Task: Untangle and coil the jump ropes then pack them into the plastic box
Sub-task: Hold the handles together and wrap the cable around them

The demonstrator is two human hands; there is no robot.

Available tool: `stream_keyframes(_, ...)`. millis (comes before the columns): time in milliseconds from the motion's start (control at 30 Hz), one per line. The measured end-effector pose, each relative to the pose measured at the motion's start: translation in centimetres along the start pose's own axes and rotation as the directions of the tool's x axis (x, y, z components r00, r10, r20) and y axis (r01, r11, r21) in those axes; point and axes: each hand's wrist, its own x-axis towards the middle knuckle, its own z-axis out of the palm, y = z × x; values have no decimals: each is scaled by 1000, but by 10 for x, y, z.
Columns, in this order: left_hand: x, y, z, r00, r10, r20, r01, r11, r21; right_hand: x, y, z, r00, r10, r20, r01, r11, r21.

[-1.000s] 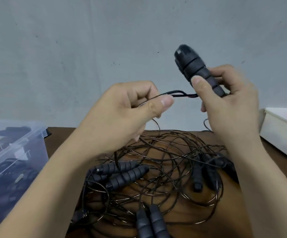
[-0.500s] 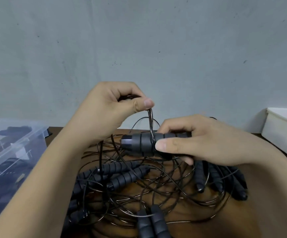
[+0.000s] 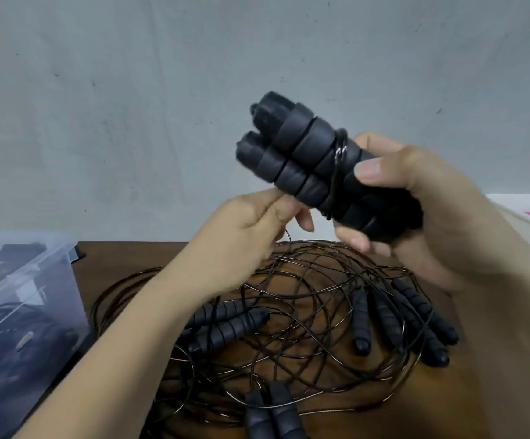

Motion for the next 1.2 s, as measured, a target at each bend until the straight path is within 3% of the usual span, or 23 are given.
stream_keyframes(100,-1,0,3,999,48,-7,-45,975,219,2,1,-2,990,-42,-138,37,999,-38)
stream_keyframes(233,-3,5,3,998,52,-18,-40,906,422,8,9,7,958,-121,-262,53,966,-252)
stream_keyframes(367,-8,8,1,1000,13,10,-16,862,506,10,17,7,962,-129,-239,-14,853,-521)
stream_keyframes(567,-13,20,-3,997,71,39,-81,872,482,18,34,3,945,-145,-292,-106,710,-696)
stream_keyframes(800,-16,26,-28,979,190,-77,-144,906,398,13,32,6,997,21,-70,-68,616,-784)
stream_keyframes(900,-15,23,-37,969,208,-137,-142,915,379,7,24,9,979,192,62,-88,682,-726)
stream_keyframes(1000,-15,17,-42,985,151,-86,-126,960,250,2,16,8,927,312,208,-88,720,-688)
stream_keyframes(1200,-16,5,-53,991,132,-5,-132,991,16,-6,5,3,860,315,401,-119,889,-443)
